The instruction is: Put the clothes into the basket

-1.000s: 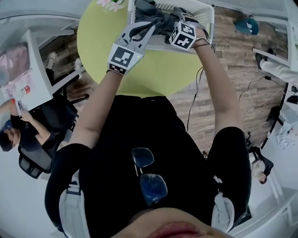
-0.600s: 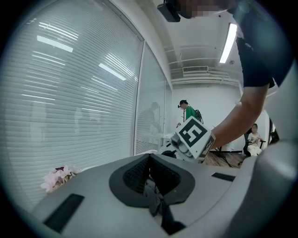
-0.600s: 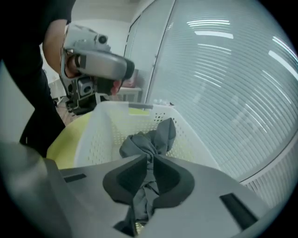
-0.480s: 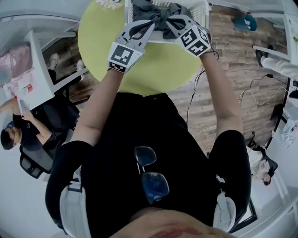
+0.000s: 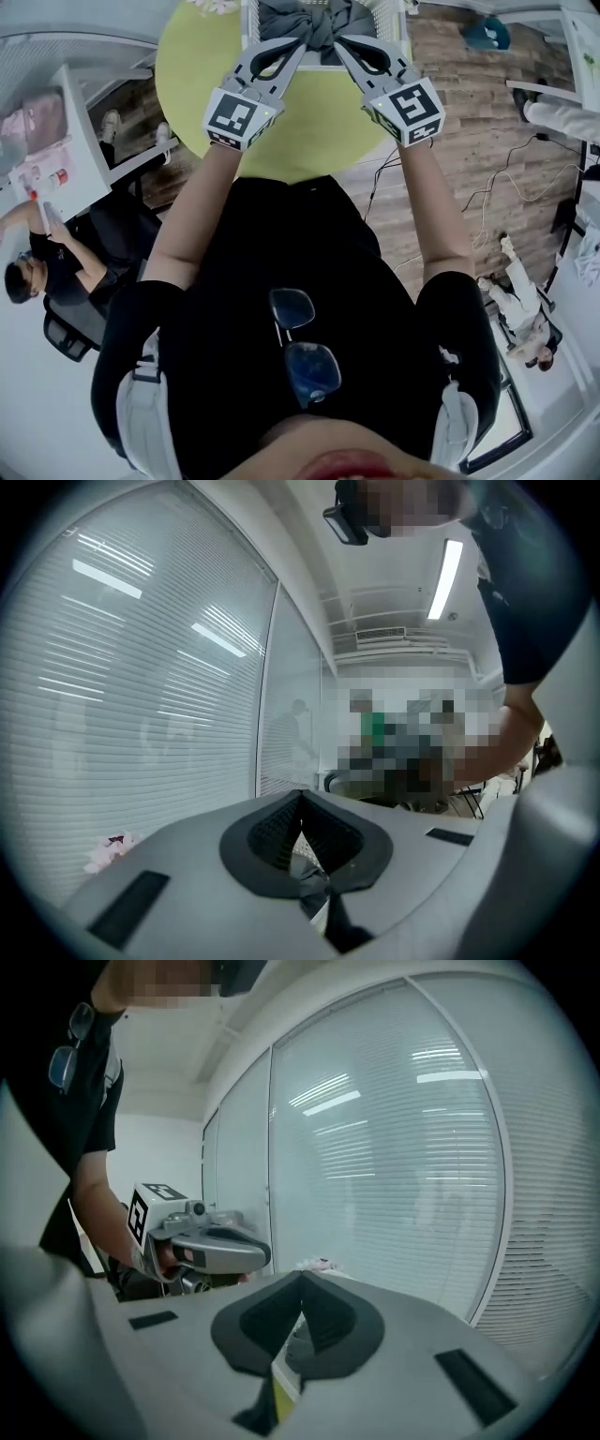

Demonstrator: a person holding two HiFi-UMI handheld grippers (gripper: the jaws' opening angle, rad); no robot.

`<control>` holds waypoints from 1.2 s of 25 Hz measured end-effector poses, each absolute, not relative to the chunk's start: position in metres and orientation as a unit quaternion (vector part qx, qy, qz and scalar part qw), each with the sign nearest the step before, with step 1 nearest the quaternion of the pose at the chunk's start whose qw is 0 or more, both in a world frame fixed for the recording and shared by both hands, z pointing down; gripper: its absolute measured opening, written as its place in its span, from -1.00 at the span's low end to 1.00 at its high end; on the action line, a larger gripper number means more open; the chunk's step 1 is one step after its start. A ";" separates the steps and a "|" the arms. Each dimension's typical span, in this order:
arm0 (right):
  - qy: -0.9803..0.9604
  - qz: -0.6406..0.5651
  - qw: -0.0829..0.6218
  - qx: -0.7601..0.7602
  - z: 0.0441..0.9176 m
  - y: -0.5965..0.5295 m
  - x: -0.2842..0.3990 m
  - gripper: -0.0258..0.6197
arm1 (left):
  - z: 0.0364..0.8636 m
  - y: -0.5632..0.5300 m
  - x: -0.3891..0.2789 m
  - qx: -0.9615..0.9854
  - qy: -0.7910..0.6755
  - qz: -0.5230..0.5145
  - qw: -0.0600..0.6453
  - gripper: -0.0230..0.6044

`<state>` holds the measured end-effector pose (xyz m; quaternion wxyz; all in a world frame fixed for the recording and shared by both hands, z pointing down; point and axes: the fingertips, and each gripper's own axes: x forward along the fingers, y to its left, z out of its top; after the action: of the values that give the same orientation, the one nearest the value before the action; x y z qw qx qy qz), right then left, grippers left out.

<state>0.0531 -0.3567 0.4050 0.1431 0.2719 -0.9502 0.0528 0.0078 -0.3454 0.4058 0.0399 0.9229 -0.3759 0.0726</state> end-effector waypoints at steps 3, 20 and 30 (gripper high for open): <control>-0.950 0.057 0.113 0.287 0.384 -0.340 0.058 -0.84 | 0.390 -0.333 0.010 0.926 -0.369 0.066 0.032 -0.89; -0.944 0.039 0.053 0.324 0.328 -0.289 0.069 -0.84 | 0.359 -0.290 0.020 0.945 -0.323 0.050 0.027 -0.89; -0.937 0.041 0.045 0.344 0.333 -0.275 0.067 -0.84 | 0.355 -0.280 0.021 0.950 -0.308 0.036 0.026 -0.89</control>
<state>0.0667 -0.2750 0.3329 0.0448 0.3437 -0.9371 0.0409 0.0211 -0.2796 0.3553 0.0264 0.9504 -0.3078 0.0359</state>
